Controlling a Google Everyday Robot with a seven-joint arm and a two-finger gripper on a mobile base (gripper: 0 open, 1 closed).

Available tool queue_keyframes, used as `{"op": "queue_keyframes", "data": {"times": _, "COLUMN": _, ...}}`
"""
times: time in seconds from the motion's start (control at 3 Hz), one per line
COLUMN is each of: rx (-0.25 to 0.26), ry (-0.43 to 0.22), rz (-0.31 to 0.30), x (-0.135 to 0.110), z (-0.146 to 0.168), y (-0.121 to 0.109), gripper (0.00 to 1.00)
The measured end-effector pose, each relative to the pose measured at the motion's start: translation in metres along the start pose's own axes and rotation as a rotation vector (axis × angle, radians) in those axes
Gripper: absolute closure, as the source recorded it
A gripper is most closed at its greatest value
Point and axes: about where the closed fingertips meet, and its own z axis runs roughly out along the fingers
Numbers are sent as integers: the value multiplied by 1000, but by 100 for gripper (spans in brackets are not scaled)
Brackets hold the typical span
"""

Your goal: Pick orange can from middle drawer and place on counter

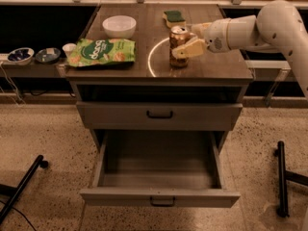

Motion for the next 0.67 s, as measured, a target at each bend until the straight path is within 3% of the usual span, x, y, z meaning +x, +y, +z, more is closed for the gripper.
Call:
{"op": "queue_keyframes", "data": {"times": 0.33, "rx": -20, "ry": 106, "rz": -56, "x": 16, "z": 14, "y": 7, "gripper": 0}}
{"op": "queue_keyframes", "data": {"times": 0.67, "rx": -19, "ry": 112, "rz": -58, "x": 17, "z": 14, "y": 6, "gripper": 0}}
